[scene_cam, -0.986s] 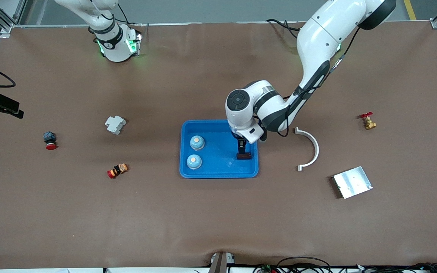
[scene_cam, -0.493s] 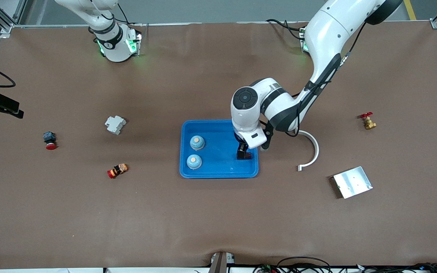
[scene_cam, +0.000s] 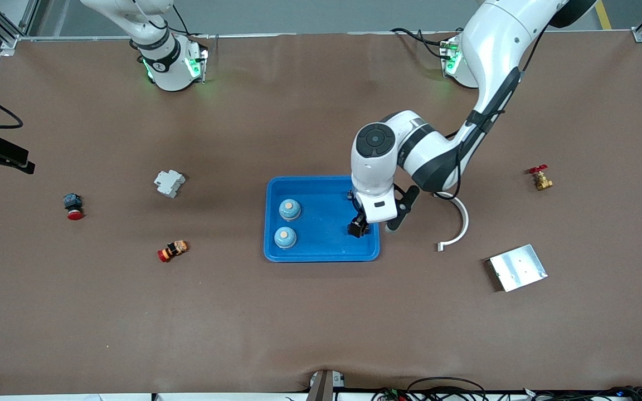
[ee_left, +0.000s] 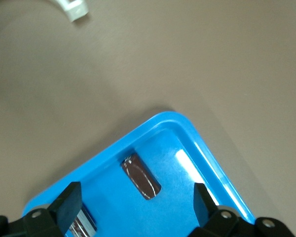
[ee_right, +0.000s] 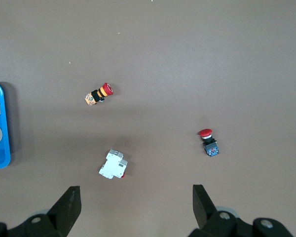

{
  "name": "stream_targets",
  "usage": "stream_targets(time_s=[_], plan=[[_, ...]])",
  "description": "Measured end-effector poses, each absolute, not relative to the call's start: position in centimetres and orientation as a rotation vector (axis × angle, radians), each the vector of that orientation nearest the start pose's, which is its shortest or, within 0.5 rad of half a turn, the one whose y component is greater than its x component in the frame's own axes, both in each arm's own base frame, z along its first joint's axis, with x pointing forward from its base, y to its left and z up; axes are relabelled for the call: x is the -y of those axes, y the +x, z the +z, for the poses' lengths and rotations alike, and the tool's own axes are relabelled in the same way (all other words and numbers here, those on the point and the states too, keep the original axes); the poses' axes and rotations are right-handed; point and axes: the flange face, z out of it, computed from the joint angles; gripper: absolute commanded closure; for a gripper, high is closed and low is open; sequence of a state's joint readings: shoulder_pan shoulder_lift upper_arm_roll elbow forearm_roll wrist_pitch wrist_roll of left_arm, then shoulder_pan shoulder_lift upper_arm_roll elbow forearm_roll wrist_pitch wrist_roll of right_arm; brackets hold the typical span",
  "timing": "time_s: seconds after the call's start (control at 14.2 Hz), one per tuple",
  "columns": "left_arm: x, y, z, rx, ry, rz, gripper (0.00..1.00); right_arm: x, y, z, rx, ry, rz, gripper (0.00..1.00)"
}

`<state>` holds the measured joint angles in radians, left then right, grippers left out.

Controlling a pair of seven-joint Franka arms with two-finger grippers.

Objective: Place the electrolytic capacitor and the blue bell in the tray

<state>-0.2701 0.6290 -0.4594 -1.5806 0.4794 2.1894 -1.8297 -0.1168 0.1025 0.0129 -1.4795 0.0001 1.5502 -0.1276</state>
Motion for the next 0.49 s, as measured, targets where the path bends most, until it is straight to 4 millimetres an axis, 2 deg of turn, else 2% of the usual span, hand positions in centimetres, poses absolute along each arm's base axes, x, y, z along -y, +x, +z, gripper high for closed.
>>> stream_targets(time_s=[0.21,0.49], plan=[[41.4,56.7,31.5,1.151,-2.92,-0.247,0.0,6.1,58.1,60.7,0.037,-3.136,0.05,0.0],[39.5,58.0,33.8,0.846,-3.015,-0.273,0.0,6.4,58.0,60.7,0.028,-3.136,0.054,0.0]])
